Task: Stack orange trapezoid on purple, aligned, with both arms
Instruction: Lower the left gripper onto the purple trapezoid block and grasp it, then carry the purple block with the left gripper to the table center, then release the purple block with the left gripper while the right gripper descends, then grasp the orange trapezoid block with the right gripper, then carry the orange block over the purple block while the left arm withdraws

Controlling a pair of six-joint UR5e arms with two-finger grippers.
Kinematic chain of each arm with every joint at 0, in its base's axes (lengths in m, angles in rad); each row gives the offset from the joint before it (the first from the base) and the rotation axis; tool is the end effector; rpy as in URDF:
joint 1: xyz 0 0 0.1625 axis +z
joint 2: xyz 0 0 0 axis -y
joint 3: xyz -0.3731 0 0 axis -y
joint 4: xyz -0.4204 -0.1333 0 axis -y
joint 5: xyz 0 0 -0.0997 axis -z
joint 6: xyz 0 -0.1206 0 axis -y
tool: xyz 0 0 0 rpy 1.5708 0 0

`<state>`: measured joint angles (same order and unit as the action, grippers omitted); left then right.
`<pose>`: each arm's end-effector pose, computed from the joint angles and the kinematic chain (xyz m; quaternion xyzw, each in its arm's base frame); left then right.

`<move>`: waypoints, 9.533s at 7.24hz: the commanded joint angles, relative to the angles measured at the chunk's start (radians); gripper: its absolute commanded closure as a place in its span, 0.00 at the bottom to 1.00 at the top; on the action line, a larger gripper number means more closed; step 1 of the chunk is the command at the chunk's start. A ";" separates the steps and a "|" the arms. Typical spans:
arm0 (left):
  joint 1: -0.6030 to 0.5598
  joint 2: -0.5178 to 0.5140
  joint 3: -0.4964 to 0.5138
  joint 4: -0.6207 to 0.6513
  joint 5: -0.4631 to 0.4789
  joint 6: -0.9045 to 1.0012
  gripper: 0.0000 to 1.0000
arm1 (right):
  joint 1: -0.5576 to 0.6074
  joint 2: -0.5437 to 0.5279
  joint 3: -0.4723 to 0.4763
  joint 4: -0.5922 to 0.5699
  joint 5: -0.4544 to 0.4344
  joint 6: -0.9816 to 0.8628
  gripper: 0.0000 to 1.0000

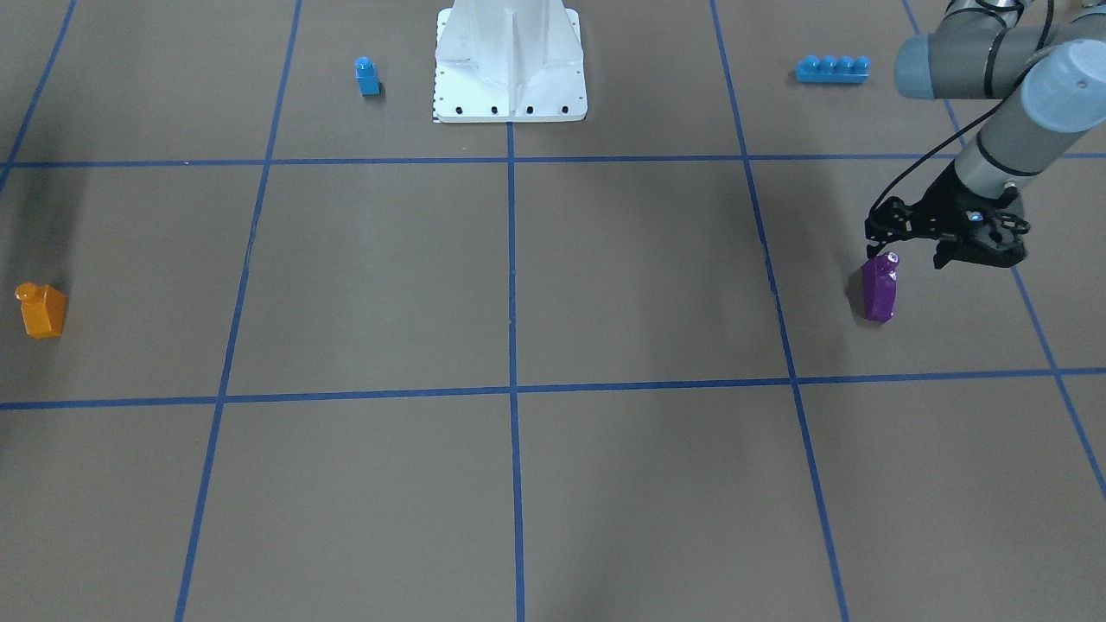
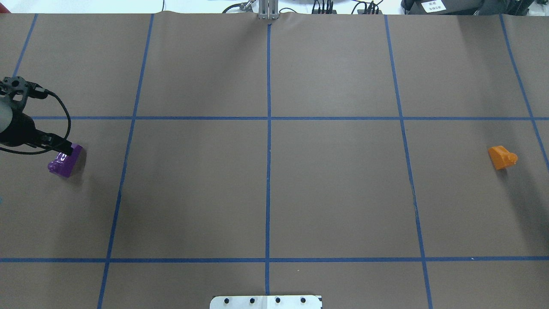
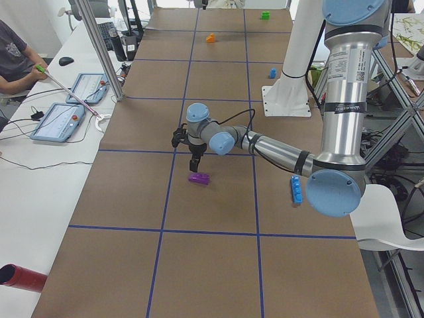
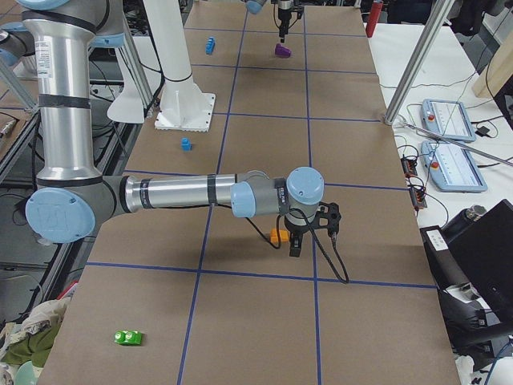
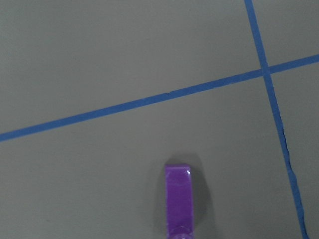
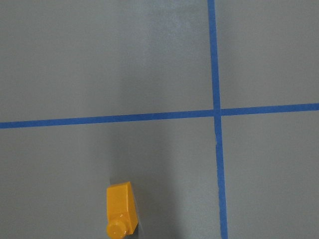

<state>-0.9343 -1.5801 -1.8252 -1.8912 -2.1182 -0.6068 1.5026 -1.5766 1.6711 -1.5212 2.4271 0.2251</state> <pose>0.2698 -0.4837 0.4569 0.0746 0.3719 0.0915 0.9207 0.0062 -0.5280 0.5598 0.0043 -0.4192 0.0413 0.9069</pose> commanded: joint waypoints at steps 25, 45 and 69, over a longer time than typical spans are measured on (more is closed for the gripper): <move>0.302 -0.976 0.494 0.365 0.170 0.119 1.00 | -0.007 0.018 0.001 0.000 0.006 0.002 0.00; 0.169 -1.077 0.430 0.521 0.078 0.119 0.00 | -0.290 -0.067 0.010 0.326 -0.146 0.347 0.00; -0.044 -0.757 0.212 0.617 0.075 0.448 0.00 | -0.448 0.538 -0.036 -0.134 -0.103 0.656 1.00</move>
<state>-0.9194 -2.4015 -1.5914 -1.2870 -2.0409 -0.2530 1.1239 -1.2188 1.6429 -1.5057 2.3448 0.7370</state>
